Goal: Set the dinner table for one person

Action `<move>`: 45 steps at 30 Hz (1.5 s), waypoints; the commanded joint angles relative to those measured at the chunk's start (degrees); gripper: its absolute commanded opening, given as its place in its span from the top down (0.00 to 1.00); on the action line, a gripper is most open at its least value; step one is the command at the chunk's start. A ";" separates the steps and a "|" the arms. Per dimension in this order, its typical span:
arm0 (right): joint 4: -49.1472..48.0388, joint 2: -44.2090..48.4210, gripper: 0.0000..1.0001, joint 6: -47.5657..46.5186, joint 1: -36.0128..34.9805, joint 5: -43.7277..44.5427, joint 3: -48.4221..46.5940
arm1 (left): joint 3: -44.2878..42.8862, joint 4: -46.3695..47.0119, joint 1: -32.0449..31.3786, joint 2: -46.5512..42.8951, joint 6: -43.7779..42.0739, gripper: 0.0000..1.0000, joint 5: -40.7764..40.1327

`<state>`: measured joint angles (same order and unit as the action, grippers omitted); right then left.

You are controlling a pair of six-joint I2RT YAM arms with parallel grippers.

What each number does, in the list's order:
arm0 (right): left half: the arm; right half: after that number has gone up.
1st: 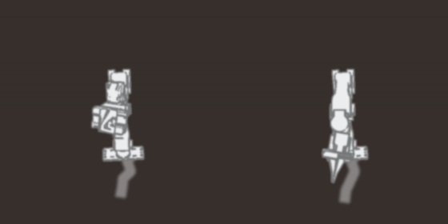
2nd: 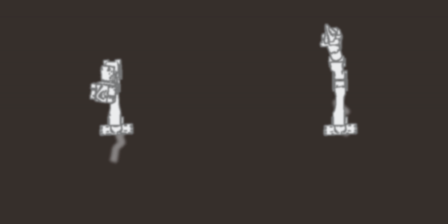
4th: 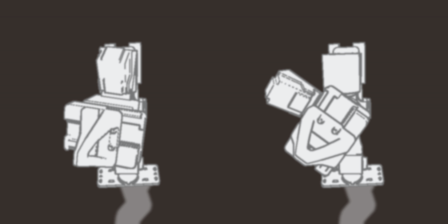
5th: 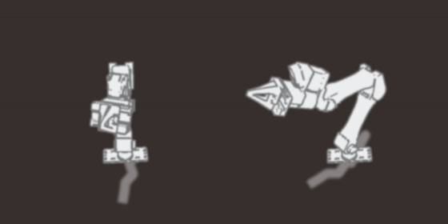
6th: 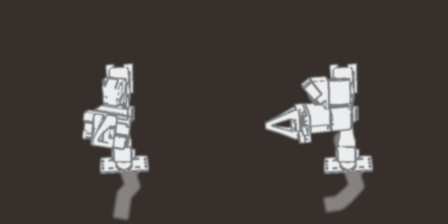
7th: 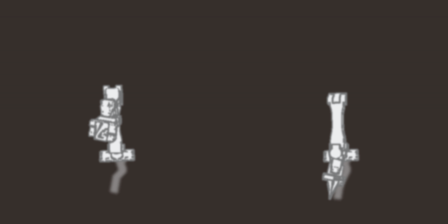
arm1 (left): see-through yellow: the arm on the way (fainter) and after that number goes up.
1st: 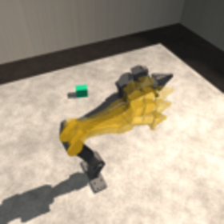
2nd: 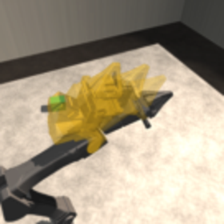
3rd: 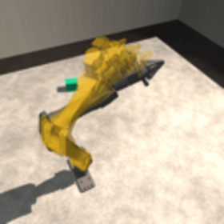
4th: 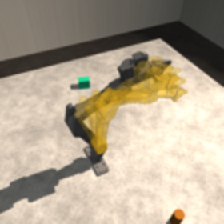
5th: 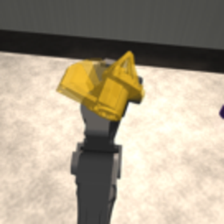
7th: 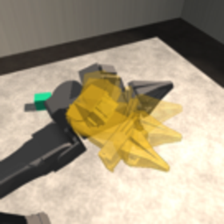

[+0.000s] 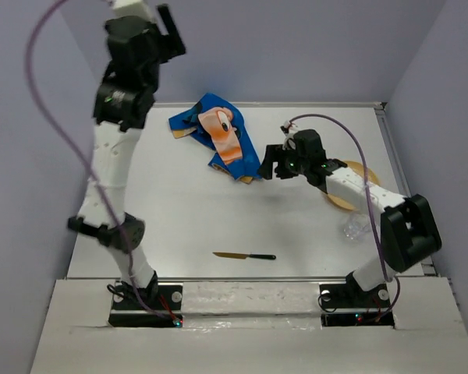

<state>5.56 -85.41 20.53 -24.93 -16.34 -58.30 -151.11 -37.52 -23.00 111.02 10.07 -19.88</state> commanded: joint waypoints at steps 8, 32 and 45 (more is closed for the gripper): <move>2.86 -21.90 0.40 -4.35 -9.25 9.91 -23.51 | 63.58 37.88 18.33 -23.17 19.36 0.55 5.64; 17.20 -38.96 0.40 -14.37 -16.90 26.08 -38.64 | 103.38 65.99 16.50 -31.39 32.47 0.51 10.56; 19.92 -39.31 0.85 -16.05 -17.70 37.60 -41.10 | 106.63 68.45 15.01 -31.04 33.18 0.52 10.39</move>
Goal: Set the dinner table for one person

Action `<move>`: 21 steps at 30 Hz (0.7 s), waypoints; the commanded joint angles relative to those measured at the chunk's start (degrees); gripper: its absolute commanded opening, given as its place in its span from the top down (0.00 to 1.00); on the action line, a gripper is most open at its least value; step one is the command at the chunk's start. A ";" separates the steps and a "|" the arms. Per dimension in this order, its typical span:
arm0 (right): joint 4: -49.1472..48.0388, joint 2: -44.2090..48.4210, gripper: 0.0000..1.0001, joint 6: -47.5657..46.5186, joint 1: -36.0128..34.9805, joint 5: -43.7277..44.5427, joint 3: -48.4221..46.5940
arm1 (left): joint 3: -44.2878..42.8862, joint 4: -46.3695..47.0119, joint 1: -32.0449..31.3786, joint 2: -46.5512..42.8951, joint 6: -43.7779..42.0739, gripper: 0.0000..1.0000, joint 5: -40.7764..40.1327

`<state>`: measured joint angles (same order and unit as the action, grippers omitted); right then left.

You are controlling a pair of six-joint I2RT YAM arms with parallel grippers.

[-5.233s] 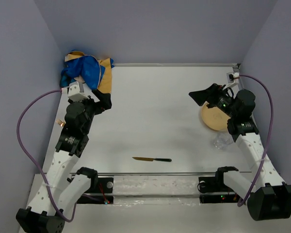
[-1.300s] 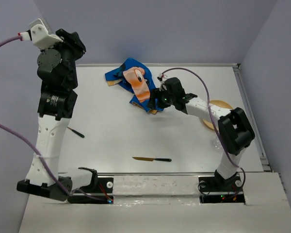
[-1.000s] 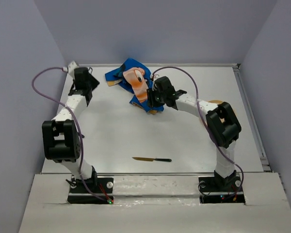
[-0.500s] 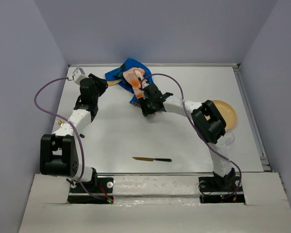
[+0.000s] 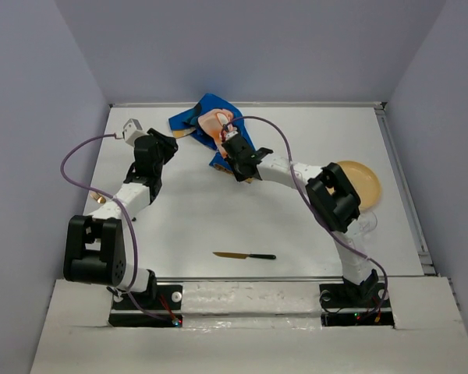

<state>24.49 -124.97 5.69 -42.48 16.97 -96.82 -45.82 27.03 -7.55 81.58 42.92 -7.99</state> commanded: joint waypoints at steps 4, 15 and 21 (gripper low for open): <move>1.26 2.09 1.00 -2.61 -0.15 8.23 -2.33 | 1.35 4.00 -1.06 -1.43 0.15 0.52 -1.85; 2.13 24.36 1.00 -15.89 -3.21 17.48 -2.80 | 3.63 2.43 -2.38 -7.47 -0.37 0.52 -3.26; 11.44 42.85 1.00 1.61 -6.74 17.28 23.82 | 6.87 -0.31 -2.64 -11.44 -1.17 0.50 -3.70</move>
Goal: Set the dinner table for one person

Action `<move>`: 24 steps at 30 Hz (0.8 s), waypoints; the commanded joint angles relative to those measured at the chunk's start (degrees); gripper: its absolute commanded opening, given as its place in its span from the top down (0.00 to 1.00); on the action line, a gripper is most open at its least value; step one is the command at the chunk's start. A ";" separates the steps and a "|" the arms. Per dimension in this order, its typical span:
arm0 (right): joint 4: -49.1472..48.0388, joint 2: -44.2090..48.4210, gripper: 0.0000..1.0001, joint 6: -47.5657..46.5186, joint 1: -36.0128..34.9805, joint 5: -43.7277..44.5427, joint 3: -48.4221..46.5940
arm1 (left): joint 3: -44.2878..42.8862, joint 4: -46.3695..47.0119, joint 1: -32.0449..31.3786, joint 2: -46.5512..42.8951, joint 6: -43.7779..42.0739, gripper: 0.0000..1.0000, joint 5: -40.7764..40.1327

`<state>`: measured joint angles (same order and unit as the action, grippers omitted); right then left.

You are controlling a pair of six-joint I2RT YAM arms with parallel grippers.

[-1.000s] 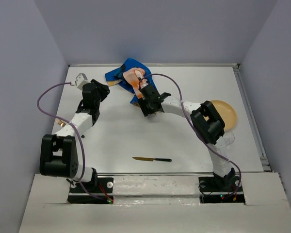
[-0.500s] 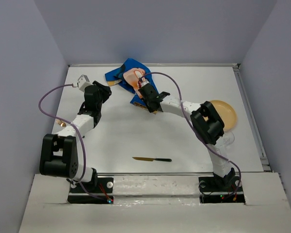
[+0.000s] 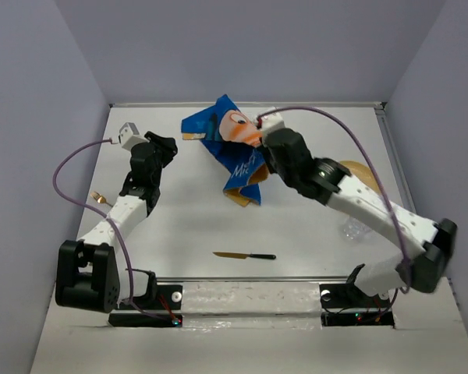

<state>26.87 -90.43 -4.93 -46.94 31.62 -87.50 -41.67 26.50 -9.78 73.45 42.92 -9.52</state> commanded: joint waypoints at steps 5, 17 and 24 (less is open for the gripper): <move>13.01 18.97 1.00 25.47 -2.28 4.26 30.48 | 5.54 0.48 -1.55 -1.74 0.06 0.45 -0.77; 5.65 12.65 1.00 21.63 -0.87 1.53 26.86 | 8.02 8.48 -13.85 12.57 8.32 0.59 3.27; 2.75 11.68 1.00 19.43 0.44 -0.33 25.98 | 2.75 15.42 -15.44 21.20 22.55 0.54 3.90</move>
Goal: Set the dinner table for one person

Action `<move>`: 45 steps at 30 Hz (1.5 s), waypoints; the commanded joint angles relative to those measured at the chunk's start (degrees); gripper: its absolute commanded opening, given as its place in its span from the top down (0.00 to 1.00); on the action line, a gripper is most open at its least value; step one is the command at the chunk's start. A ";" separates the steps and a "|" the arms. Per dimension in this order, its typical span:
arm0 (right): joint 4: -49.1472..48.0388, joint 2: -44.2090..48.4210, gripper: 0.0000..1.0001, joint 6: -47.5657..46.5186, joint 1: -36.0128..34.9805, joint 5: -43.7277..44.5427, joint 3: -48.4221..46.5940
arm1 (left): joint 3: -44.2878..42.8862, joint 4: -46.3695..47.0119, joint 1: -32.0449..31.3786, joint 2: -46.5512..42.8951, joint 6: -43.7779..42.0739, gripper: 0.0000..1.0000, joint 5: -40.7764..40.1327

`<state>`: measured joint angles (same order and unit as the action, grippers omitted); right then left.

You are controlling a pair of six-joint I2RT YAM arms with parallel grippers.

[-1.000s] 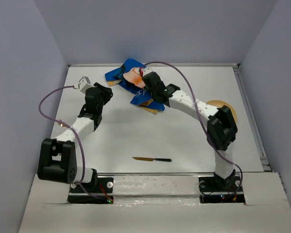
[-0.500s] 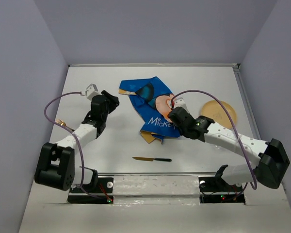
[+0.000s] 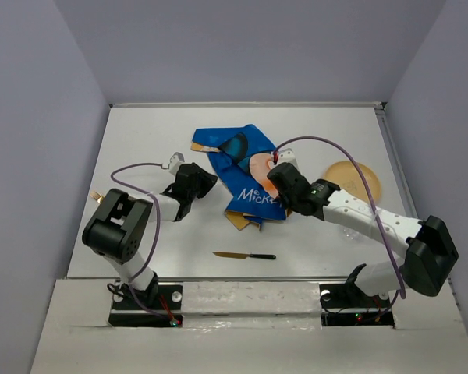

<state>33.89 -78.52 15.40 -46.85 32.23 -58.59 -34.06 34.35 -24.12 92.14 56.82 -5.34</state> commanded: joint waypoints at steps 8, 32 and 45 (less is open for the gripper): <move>-5.59 0.21 1.00 -1.16 0.88 -3.75 -2.15 | -9.00 9.68 -2.42 10.08 15.78 0.47 -0.63; -6.99 2.23 1.00 -1.25 0.88 -6.21 -0.04 | -13.05 12.23 -1.55 16.85 18.86 0.82 -5.99; -6.82 6.97 1.00 -1.24 2.20 2.47 -7.48 | -9.88 9.44 10.66 -12.01 -1.49 1.00 -4.15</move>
<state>29.58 -74.72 14.57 -45.80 28.73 -59.33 -41.95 42.65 -17.04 97.10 67.16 -8.32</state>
